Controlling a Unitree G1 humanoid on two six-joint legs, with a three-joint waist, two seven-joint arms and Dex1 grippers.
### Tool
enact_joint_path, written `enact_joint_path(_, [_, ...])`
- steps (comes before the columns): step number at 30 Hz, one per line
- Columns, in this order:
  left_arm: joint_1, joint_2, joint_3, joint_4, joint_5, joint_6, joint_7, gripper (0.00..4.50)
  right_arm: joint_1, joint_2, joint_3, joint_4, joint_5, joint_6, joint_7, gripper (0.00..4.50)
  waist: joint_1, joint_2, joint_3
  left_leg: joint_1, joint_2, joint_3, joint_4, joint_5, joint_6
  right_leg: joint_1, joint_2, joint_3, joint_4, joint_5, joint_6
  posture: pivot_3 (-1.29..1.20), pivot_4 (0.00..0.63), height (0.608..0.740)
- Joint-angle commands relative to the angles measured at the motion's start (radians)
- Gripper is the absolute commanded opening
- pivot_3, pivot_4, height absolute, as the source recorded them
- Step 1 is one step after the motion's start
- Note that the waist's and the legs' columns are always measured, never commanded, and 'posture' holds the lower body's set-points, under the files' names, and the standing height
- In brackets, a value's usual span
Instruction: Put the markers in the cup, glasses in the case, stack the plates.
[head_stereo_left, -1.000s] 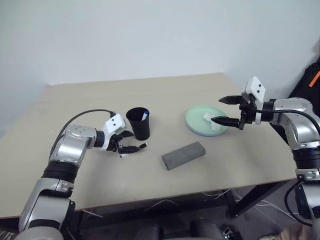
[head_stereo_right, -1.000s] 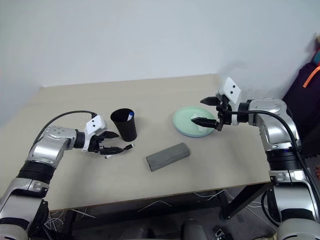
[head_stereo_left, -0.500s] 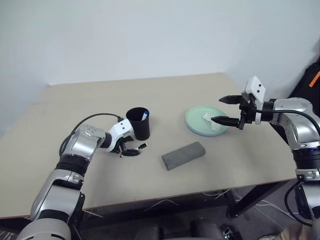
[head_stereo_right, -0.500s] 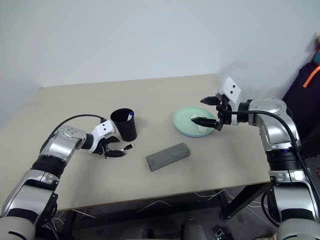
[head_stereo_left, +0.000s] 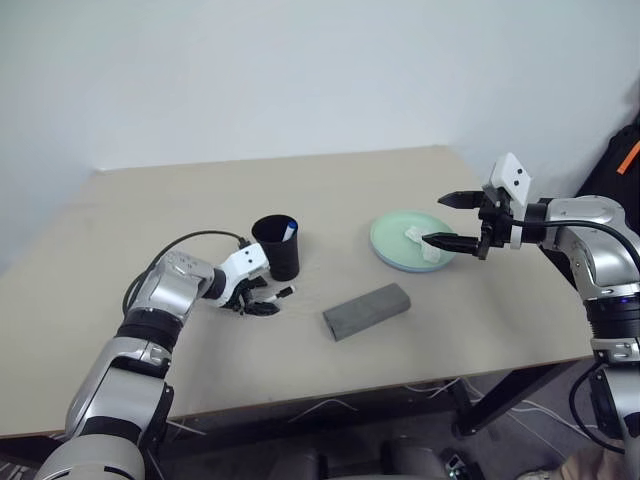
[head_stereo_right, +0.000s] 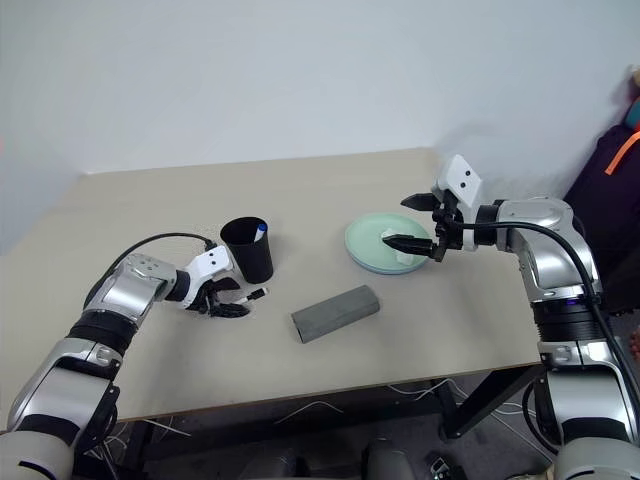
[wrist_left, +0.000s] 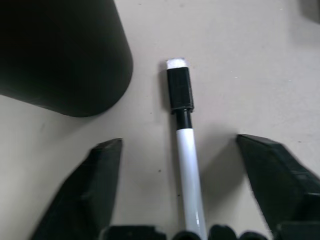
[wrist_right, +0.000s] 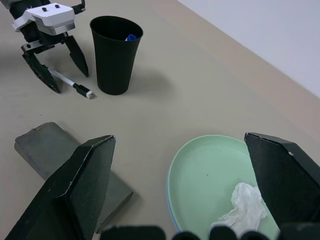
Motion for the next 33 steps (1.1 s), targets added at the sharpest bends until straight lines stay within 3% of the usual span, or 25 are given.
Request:
enact_joint_path(1, [-0.025, 0.005, 0.003, -0.009, 0.012, 0.008, -0.003, 2.49, -0.017, -0.005, -0.020, -0.031, 0.014, -0.006, -0.005, 4.50, 0.000, 0.000, 0.000, 0.000, 0.000, 0.000, 0.000, 0.000, 0.000, 0.000, 0.000, 0.000, 0.000, 0.000, 0.000, 0.00, 0.000, 0.727])
enact_joint_path(7, [-0.019, 0.009, 0.003, -0.019, 0.011, 0.017, -0.018, 0.25, -0.019, -0.004, -0.020, -0.029, 0.013, -0.008, -0.004, 4.50, 0.000, 0.000, 0.000, 0.000, 0.000, 0.000, 0.000, 0.000, 0.000, 0.000, 0.000, 0.000, 0.000, 0.000, 0.000, 0.00, 0.000, 0.727])
enact_joint_path(8, [-0.017, 0.010, 0.004, -0.025, 0.008, 0.014, -0.023, 0.05, -0.020, -0.004, -0.020, -0.027, 0.013, -0.008, -0.004, 4.50, 0.000, 0.000, 0.000, 0.000, 0.000, 0.000, 0.000, 0.000, 0.000, 0.000, 0.000, 0.000, 0.000, 0.000, 0.000, 0.00, 0.000, 0.727])
enact_joint_path(16, [0.004, 0.019, 0.043, -0.120, -0.058, 0.007, -0.084, 0.05, -0.025, -0.001, -0.018, -0.020, 0.012, -0.013, -0.004, 4.50, 0.000, 0.000, 0.000, -0.001, 0.000, 0.000, 0.000, 0.000, 0.000, 0.000, 0.000, 0.000, 0.000, 0.000, 0.000, 0.00, 0.000, 0.727])
enact_joint_path(25, [0.029, 0.023, 0.171, -0.396, -0.335, 0.206, -0.248, 0.05, -0.029, 0.000, -0.016, -0.017, 0.010, -0.015, -0.003, 4.50, -0.002, 0.000, 0.000, -0.001, 0.000, 0.000, 0.000, 0.000, 0.000, -0.001, 0.000, 0.000, 0.000, 0.000, 0.000, 0.00, 0.000, 0.727])
enact_joint_path(29, [-0.064, -0.061, 0.324, -0.419, -0.486, 0.274, -0.139, 0.05, -0.029, 0.001, -0.016, -0.020, 0.011, -0.015, -0.003, 4.50, 0.000, 0.000, 0.000, -0.001, 0.000, -0.001, 0.002, 0.000, 0.001, 0.000, 0.000, 0.000, 0.000, 0.000, 0.000, 0.00, 0.000, 0.727])
enact_joint_path(33, [-0.126, -0.101, 0.387, -0.339, -0.481, 0.202, -0.014, 0.05, -0.029, 0.002, -0.016, -0.022, 0.012, -0.014, -0.002, 4.50, -0.001, 0.000, 0.000, 0.001, 0.000, -0.002, 0.004, 0.000, 0.001, 0.004, 0.000, -0.001, 0.000, 0.000, 0.000, 0.00, 0.000, 0.727])
